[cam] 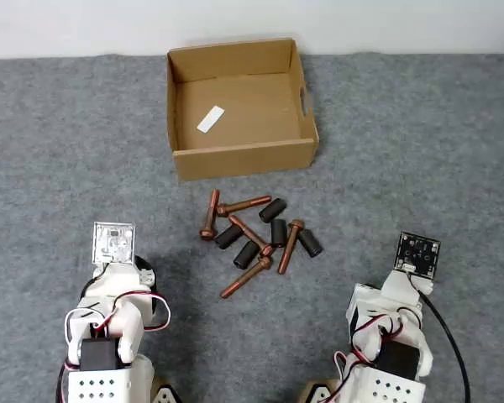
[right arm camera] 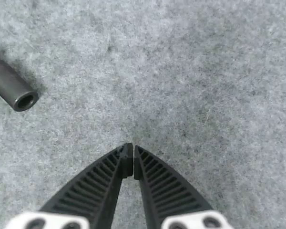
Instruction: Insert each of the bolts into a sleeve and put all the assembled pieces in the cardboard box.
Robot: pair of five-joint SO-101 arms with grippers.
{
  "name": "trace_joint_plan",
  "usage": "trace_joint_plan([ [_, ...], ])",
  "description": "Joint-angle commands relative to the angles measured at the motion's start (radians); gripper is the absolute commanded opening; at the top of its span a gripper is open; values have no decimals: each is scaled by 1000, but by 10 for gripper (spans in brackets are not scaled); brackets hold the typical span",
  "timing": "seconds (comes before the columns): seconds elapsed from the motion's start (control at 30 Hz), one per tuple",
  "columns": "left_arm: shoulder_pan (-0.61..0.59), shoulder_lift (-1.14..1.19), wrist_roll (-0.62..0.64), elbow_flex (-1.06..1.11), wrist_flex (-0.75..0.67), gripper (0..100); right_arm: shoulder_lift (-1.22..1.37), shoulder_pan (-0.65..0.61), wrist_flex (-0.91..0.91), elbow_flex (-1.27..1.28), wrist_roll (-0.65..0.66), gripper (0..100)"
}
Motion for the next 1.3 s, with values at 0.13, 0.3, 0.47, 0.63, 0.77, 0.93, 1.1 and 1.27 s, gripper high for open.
trace_joint_plan([
  [0.13,2,-6,-5,-5,6,6,1,7,-10,18,8,9],
  [0.3,2,-6,-5,-5,6,6,-7,-7,-12,18,9,10],
  [0.47,2,-6,-5,-5,6,6,-7,-21,-16,18,11,10],
  [0.63,2,-6,-5,-5,6,6,-7,-24,-130,-8,29,11],
  [0.77,2,-6,-5,-5,6,6,4,-31,-45,-196,71,9],
  [0.93,2,-6,-5,-5,6,6,67,-225,153,-473,64,9],
  [1.1,2,-6,-5,-5,6,6,346,-343,193,-664,74,9],
  [1.27,2,-6,-5,-5,6,6,716,-381,180,-793,175,12],
])
